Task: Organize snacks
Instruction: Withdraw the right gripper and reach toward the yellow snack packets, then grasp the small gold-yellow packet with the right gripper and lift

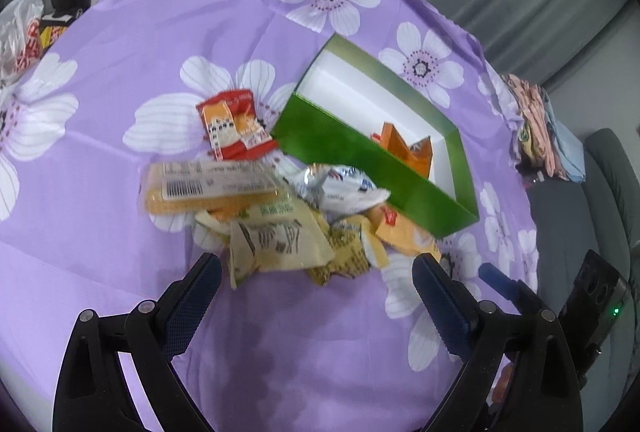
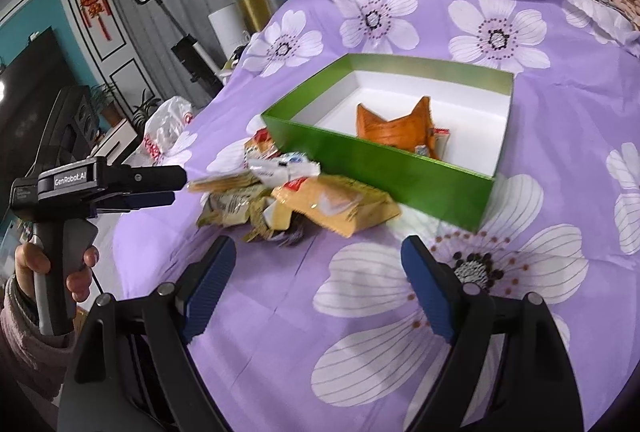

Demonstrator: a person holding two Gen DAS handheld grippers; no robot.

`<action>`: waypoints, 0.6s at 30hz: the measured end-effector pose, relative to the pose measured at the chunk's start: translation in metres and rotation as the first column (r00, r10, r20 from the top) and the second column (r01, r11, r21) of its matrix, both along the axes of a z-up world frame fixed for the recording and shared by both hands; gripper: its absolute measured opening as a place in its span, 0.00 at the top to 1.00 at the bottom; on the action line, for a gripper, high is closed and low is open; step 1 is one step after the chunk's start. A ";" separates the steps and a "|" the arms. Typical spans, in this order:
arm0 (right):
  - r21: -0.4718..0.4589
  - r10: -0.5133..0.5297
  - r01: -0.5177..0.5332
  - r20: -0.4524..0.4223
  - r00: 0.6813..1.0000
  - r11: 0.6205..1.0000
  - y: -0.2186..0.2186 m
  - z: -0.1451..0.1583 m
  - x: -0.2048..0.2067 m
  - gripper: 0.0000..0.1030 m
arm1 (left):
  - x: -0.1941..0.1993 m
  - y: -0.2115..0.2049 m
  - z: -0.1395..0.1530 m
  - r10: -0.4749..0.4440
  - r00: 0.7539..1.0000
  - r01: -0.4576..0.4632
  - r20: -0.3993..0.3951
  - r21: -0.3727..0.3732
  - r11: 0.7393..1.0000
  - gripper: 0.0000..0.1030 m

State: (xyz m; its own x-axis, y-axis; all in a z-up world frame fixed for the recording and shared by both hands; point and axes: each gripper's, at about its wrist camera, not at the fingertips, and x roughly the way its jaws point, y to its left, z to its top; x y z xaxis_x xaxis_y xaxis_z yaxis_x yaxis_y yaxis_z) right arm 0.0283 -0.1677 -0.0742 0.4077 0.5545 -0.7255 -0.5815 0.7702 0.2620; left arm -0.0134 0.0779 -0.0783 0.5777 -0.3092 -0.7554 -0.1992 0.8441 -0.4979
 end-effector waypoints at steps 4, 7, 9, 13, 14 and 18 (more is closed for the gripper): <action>-0.015 0.023 -0.023 -0.017 1.000 1.000 0.009 -0.009 -0.004 0.17 | -0.004 -0.007 -0.011 -0.009 1.000 0.009 -0.019 -0.025 1.000 0.07; -0.025 0.045 -0.046 -0.028 0.999 0.999 0.017 -0.016 -0.008 0.17 | -0.005 -0.013 -0.020 -0.015 0.999 0.014 -0.037 -0.041 0.999 0.07; -0.033 0.061 -0.062 -0.032 0.998 0.998 0.023 -0.021 -0.008 0.17 | -0.005 -0.016 -0.026 -0.012 0.999 0.009 -0.048 -0.049 0.999 0.07; -0.049 0.088 -0.090 -0.037 0.995 0.995 0.035 -0.031 -0.009 0.17 | -0.004 -0.018 -0.034 0.001 0.999 -0.004 -0.047 -0.076 0.997 0.07; -0.050 0.095 -0.096 -0.038 0.995 0.994 0.037 -0.034 -0.008 0.18 | -0.004 -0.019 -0.035 0.004 0.999 -0.008 -0.047 -0.082 0.997 0.07; -0.058 0.112 -0.114 -0.033 0.993 0.992 0.046 -0.042 -0.003 0.19 | 0.001 -0.023 -0.040 0.034 0.999 -0.038 -0.041 -0.087 0.996 0.07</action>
